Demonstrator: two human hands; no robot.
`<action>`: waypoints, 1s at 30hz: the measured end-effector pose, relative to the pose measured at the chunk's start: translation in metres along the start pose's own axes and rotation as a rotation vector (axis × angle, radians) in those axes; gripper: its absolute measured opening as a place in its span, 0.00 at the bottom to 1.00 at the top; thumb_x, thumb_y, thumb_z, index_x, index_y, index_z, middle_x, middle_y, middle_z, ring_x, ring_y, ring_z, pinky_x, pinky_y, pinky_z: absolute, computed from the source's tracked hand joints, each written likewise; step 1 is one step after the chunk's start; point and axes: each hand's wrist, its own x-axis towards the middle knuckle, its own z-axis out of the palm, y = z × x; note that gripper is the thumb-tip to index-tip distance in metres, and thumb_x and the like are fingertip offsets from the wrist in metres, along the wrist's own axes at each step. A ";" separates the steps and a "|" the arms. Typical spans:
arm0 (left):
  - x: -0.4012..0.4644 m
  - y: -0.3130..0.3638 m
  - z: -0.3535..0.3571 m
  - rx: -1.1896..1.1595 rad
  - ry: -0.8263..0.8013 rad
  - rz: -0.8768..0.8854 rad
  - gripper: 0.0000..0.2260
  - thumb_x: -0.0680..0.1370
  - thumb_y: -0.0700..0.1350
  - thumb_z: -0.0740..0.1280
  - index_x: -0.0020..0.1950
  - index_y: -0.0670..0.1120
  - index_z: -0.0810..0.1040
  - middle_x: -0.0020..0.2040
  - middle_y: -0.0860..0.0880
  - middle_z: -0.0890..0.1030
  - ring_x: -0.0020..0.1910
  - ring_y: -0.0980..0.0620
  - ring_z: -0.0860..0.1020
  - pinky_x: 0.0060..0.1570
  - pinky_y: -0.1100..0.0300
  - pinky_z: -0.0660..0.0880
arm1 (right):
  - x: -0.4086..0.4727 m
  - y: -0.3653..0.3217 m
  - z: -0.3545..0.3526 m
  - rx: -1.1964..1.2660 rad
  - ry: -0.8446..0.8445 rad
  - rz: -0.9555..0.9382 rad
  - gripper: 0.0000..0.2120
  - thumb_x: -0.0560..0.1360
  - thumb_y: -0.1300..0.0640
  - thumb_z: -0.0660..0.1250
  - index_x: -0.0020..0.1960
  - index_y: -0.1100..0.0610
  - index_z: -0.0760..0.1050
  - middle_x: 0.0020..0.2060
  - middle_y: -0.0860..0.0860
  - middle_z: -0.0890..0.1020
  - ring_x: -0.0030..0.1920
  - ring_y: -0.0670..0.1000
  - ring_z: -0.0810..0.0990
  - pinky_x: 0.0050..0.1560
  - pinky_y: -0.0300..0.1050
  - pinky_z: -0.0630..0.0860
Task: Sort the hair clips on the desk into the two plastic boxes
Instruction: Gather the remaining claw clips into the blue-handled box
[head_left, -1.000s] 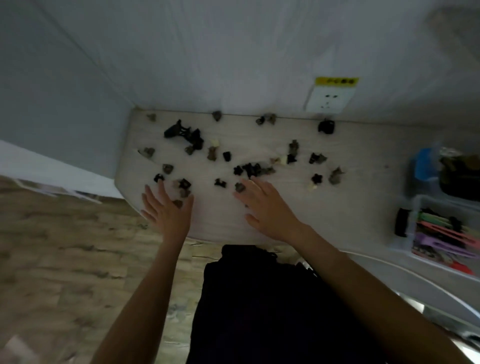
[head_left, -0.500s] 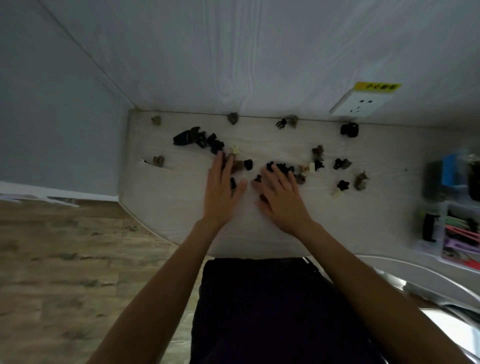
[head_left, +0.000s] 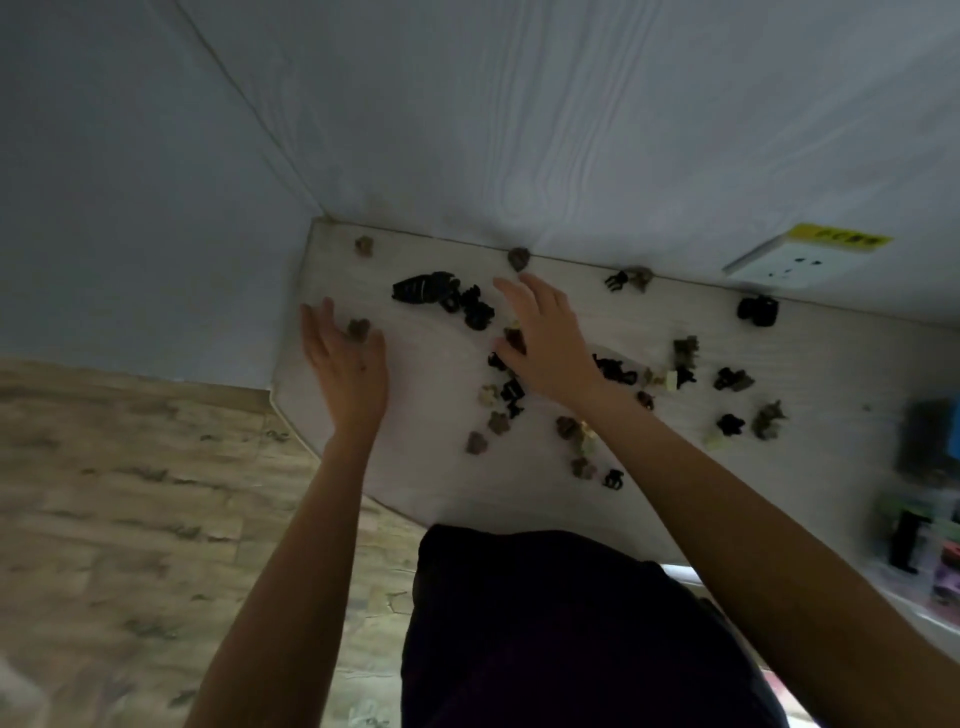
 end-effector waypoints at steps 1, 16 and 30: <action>0.003 0.000 0.002 -0.025 -0.041 -0.011 0.27 0.78 0.45 0.62 0.75 0.42 0.55 0.76 0.40 0.53 0.72 0.54 0.55 0.71 0.64 0.55 | 0.005 -0.002 0.004 0.002 -0.037 0.009 0.32 0.75 0.51 0.64 0.74 0.51 0.54 0.74 0.58 0.58 0.72 0.59 0.57 0.71 0.57 0.57; -0.041 0.055 0.069 -0.118 -0.582 0.406 0.33 0.72 0.26 0.55 0.75 0.41 0.51 0.77 0.41 0.51 0.74 0.54 0.52 0.68 0.76 0.51 | -0.041 0.046 -0.011 0.055 0.128 0.173 0.27 0.76 0.55 0.65 0.71 0.59 0.61 0.68 0.58 0.69 0.68 0.57 0.66 0.69 0.46 0.61; -0.041 0.046 0.053 0.211 -0.475 0.329 0.11 0.77 0.39 0.61 0.58 0.45 0.76 0.53 0.43 0.78 0.52 0.45 0.76 0.51 0.58 0.68 | -0.070 0.076 -0.035 -0.354 0.107 0.421 0.15 0.72 0.56 0.63 0.59 0.54 0.74 0.56 0.55 0.77 0.58 0.58 0.72 0.58 0.52 0.63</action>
